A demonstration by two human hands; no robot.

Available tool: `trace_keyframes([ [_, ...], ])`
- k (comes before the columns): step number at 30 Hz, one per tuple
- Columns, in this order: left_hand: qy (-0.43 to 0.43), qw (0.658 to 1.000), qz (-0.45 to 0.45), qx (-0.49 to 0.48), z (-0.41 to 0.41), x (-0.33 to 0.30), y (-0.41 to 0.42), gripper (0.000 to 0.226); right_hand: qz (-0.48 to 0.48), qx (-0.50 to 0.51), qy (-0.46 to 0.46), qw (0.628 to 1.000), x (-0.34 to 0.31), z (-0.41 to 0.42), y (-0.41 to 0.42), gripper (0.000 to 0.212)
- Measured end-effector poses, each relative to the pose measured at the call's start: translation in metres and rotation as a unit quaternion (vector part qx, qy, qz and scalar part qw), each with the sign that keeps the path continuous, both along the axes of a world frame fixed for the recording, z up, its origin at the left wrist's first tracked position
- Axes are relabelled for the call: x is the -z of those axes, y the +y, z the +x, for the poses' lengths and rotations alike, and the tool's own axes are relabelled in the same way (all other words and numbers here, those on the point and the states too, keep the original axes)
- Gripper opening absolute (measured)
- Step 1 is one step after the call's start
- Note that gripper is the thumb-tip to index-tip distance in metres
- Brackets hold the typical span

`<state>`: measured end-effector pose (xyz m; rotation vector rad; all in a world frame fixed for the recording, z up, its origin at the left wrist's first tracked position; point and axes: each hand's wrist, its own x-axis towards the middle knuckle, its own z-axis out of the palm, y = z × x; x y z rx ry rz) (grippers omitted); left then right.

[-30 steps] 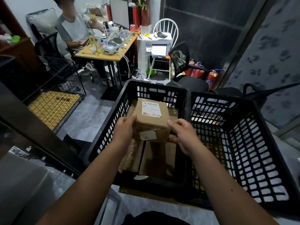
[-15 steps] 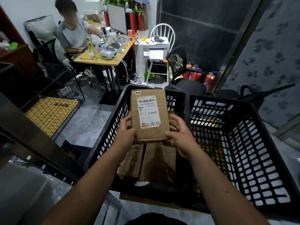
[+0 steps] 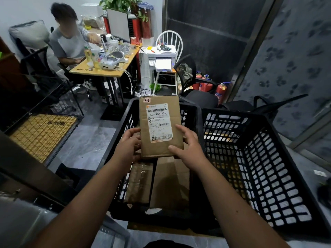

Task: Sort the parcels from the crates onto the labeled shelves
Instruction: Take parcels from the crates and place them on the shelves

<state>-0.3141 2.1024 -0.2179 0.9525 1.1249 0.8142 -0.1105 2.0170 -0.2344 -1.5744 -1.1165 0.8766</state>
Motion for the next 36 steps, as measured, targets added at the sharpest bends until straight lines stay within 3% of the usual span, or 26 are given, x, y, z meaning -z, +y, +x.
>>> trace_keyframes([
  [6,0.075,0.994,0.052,0.054,-0.001,0.000,0.021,0.039,-0.001,-0.002,-0.003,1.000,-0.003,0.006,0.005,0.089],
  [12,0.161,0.966,0.192,0.065,-0.003,-0.005,0.029,0.031,0.013,0.015,-0.007,1.000,-0.008,0.005,-0.001,0.097],
  [17,0.277,0.915,0.284,0.074,-0.013,-0.003,0.031,0.056,0.025,0.028,-0.011,0.999,-0.009,0.005,-0.006,0.095],
  [24,0.411,0.823,0.391,0.032,-0.013,-0.013,0.014,0.062,0.050,0.026,-0.027,0.998,-0.015,0.010,-0.014,0.097],
  [30,0.525,0.745,0.410,-0.036,0.002,-0.030,-0.016,0.063,0.079,-0.011,0.014,0.997,-0.022,0.031,-0.019,0.097],
  [36,0.568,0.727,0.376,-0.088,0.016,-0.042,-0.068,0.065,0.089,-0.105,0.027,0.990,-0.021,0.059,-0.028,0.099],
])
